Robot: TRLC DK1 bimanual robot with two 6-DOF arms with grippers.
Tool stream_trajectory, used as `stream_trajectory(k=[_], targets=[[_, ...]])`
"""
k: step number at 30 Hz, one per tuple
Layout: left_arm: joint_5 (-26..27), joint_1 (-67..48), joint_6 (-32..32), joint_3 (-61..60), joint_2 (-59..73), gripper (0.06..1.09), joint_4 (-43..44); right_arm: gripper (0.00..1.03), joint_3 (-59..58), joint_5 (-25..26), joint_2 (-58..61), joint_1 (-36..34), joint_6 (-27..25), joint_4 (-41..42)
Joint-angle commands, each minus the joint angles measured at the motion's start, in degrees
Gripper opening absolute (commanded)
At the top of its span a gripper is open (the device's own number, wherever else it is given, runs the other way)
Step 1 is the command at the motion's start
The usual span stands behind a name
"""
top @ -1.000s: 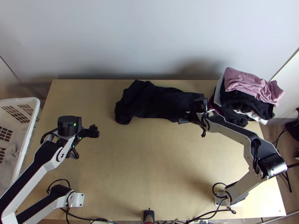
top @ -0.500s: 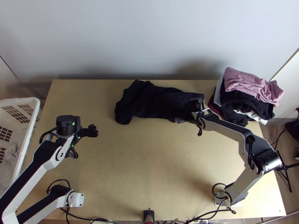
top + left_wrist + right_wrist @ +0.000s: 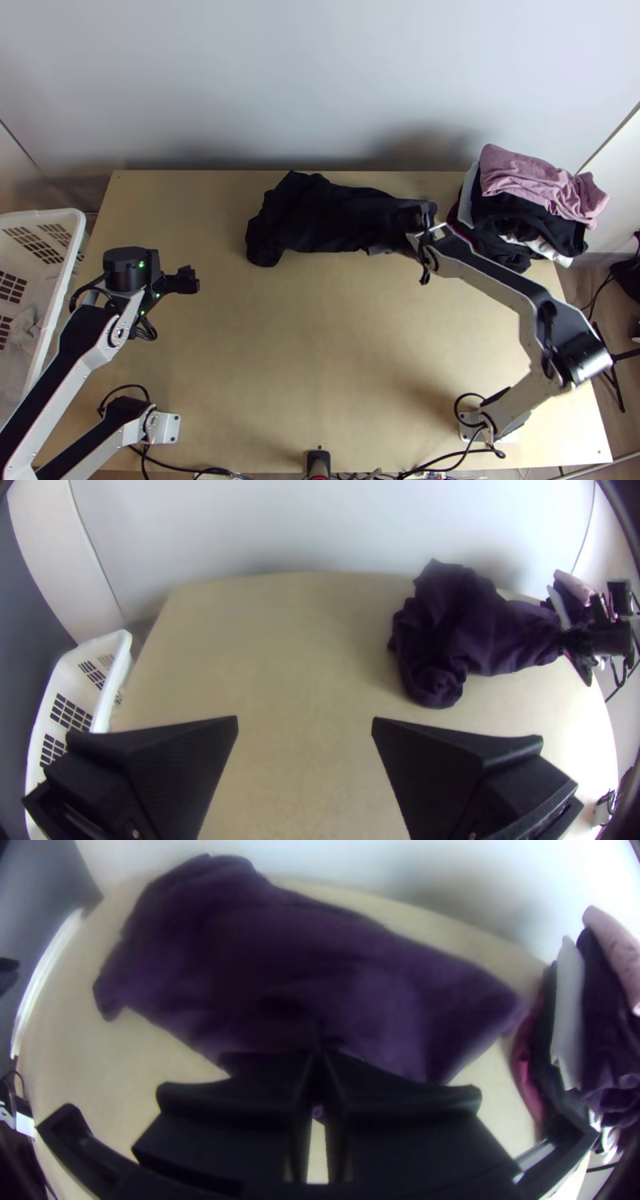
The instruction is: Fold the t-shirt
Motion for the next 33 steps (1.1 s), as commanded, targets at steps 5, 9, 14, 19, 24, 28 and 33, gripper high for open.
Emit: stream_trajectory(k=[5,9,14,19,24,28,33], targets=[[2.07,-1.75,-0.06,2.06,-1.17,1.03,-0.83,0.03,24.90,3.06,-10.39,6.87,0.61,-20.90],[1.98,-5.18,-1.38,2.94,-0.56,1.04,-0.74,0.03,40.19,5.52,-8.72,9.24,0.26,-27.14],[1.89,-10.89,-2.79,2.76,2.43,1.03,-0.30,0.03,59.88,5.87,-1.95,10.91,-0.44,-36.28],[1.54,-17.57,-4.90,1.01,8.23,1.04,5.67,0.03,63.39,6.04,-0.72,11.62,-0.88,-37.07],[-1.01,-24.25,-4.63,1.18,16.14,1.03,15.60,0.03,63.92,6.40,-0.81,12.94,0.17,-38.92],[-2.85,-27.15,-4.63,3.82,25.46,1.04,20.96,0.03,64.01,6.84,-0.81,12.94,0.43,-39.44],[-5.58,-36.82,-4.63,5.93,31.26,1.03,26.77,0.03,64.62,7.36,-0.81,12.94,0.43,-39.44]])
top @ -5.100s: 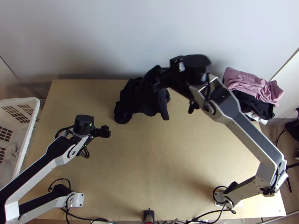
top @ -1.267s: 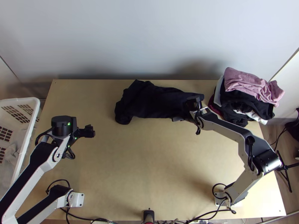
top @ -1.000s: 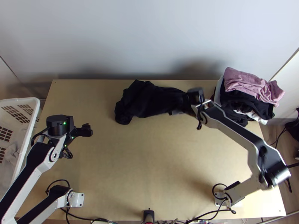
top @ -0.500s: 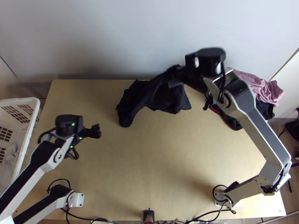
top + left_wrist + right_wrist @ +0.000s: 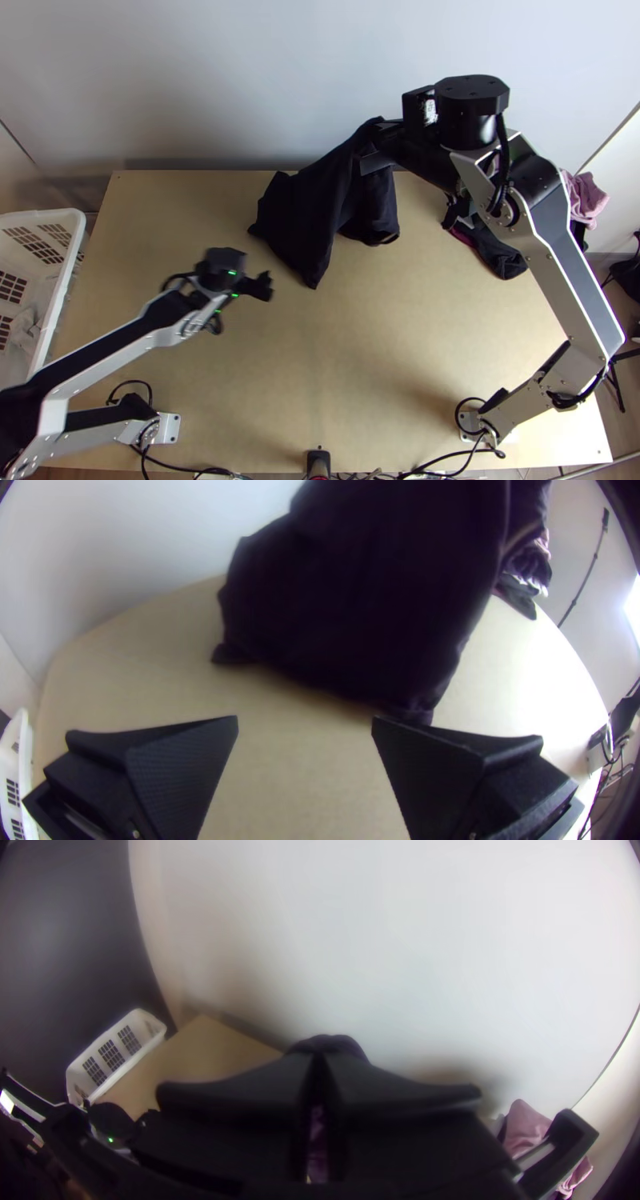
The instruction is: Fold the t-shirt
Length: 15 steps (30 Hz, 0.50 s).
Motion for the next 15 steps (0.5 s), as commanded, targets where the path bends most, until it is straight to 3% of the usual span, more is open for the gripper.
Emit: stream_trajectory(k=[1,7,15], targets=[[-3.66,-11.91,0.02,2.91,10.48,1.03,8.41,0.03,1.59,0.74,0.28,0.39,0.19,-0.71],[-10.95,-18.33,0.90,5.02,20.15,1.04,17.29,0.03,1.94,1.36,0.28,1.27,0.19,-1.42],[-18.34,-20.70,0.99,10.56,27.53,1.03,19.48,0.03,2.12,1.53,-0.42,2.06,1.51,-3.09]])
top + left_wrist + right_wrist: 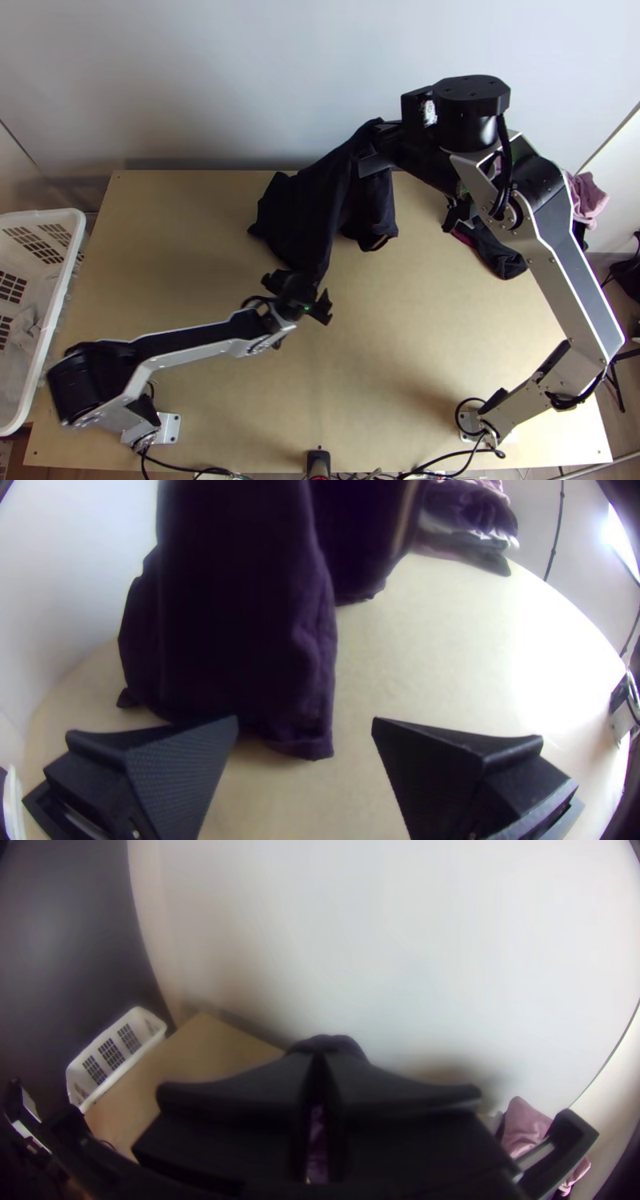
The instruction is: Fold the t-shirt
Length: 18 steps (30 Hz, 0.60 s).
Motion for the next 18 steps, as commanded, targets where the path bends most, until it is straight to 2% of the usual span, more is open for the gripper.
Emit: stream_trajectory(k=[1,5,14,15,16,17,18], targets=[[-7.17,-2.71,0.51,4.66,8.04,1.03,3.31,0.03,0.37,0.20,-0.84,0.99,1.30,-1.01],[-12.80,-2.45,2.18,6.60,12.17,1.03,3.40,0.03,0.46,0.11,-1.28,1.78,1.73,-1.54],[-19.04,0.19,2.18,8.71,14.10,1.03,5.33,0.03,0.98,0.11,-2.16,3.10,2.26,-1.98],[-19.13,0.63,2.27,8.79,14.02,0.97,5.24,0.03,0.98,0.11,-2.16,3.10,2.35,-1.98],[-19.04,0.98,2.36,8.62,13.84,0.86,5.07,0.03,0.90,0.11,-2.16,3.10,2.35,-1.98],[-18.95,1.33,2.53,8.35,13.49,0.64,4.81,0.03,0.98,0.11,-2.16,3.10,2.35,-1.98],[-18.42,1.59,2.79,7.91,12.79,0.30,4.63,0.03,0.90,0.11,-2.24,3.01,2.44,-1.98]])
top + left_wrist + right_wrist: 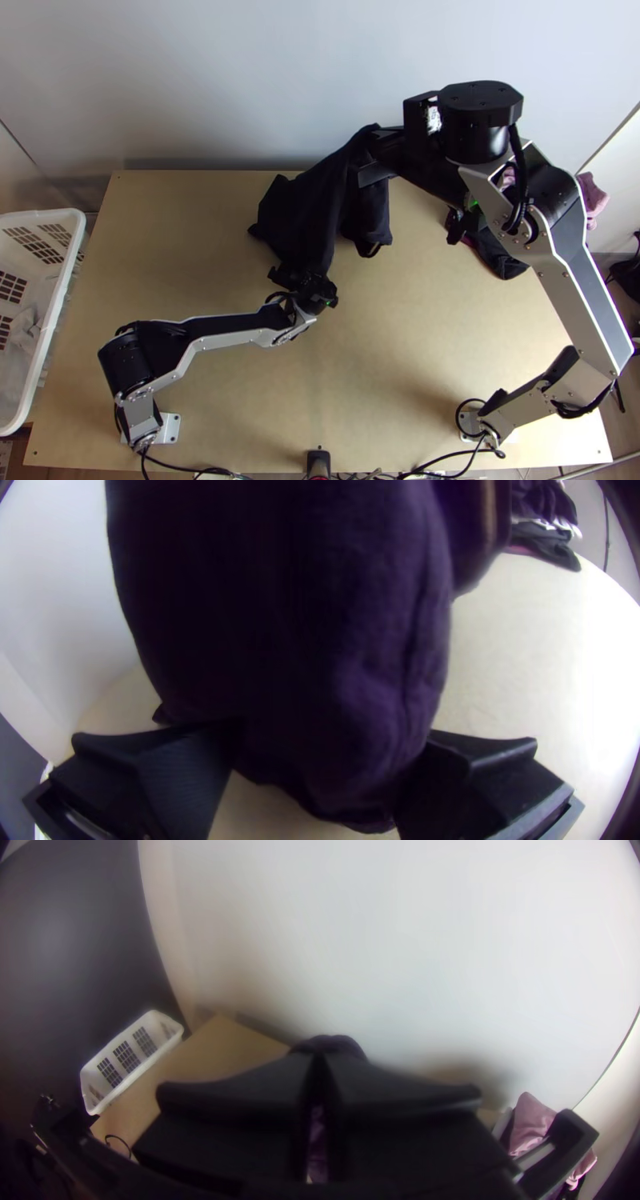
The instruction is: Fold the t-shirt
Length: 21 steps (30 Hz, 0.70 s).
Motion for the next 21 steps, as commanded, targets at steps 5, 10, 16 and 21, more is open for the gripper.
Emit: stream_trajectory(k=[5,10,16,21], targets=[[6.56,4.34,0.59,-4.04,-9.01,0.10,-1.72,0.03,0.15,0.00,-0.34,-0.09,0.30,-0.08],[11.75,7.33,0.94,-7.82,-27.64,0.10,-7.17,0.03,-0.02,0.00,-0.78,-2.91,1.09,0.10],[15.00,17.52,1.20,-4.83,-47.86,0.10,-14.55,0.03,-0.11,0.00,-5.70,-3.87,2.05,1.42],[18.16,28.33,1.55,3.87,-55.85,0.10,-18.24,0.03,0.24,0.09,-10.10,-3.79,1.70,3.09]])
